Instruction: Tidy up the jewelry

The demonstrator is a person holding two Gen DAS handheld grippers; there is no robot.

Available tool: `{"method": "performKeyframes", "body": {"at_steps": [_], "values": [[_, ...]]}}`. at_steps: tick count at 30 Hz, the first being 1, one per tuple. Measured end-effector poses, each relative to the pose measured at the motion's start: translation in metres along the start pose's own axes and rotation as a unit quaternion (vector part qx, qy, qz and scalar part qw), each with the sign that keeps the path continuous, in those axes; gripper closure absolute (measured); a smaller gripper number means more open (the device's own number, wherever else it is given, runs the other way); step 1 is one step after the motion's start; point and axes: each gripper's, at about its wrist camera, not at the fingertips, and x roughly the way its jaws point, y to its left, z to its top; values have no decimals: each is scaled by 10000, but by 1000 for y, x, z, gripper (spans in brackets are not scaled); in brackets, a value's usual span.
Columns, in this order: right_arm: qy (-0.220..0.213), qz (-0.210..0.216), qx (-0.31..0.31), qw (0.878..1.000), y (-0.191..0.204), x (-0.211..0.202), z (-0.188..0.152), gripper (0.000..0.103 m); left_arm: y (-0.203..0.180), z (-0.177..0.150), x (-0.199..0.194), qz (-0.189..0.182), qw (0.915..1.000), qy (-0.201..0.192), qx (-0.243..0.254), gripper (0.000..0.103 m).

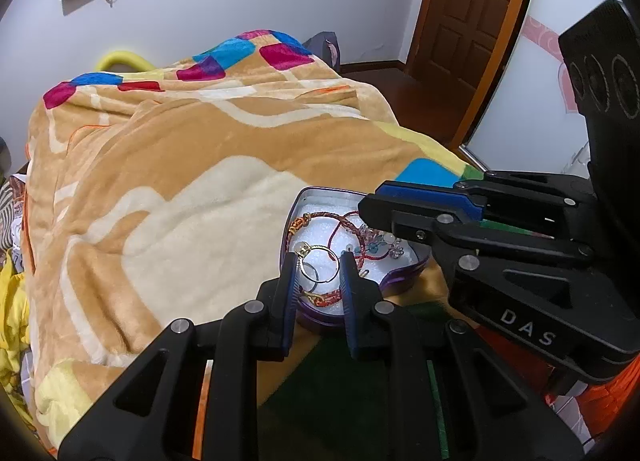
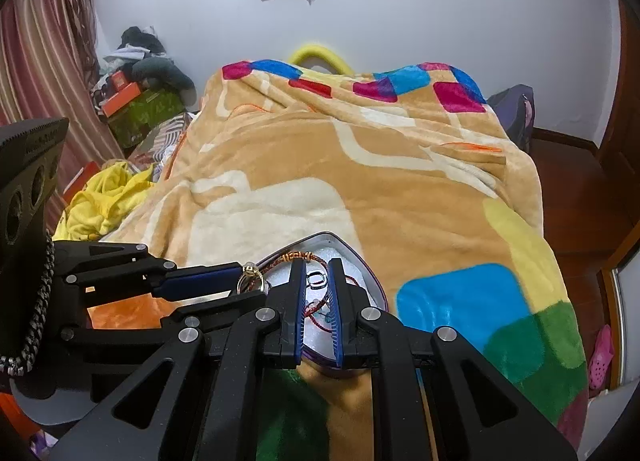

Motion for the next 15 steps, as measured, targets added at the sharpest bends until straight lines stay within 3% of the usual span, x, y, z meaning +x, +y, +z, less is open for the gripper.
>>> {"method": "performKeyframes", "body": {"at_steps": [15], "values": [[26,-123,-17,9999,2,-15,3,91,-3,0,-17,63,9999,-138,13,83]]}}
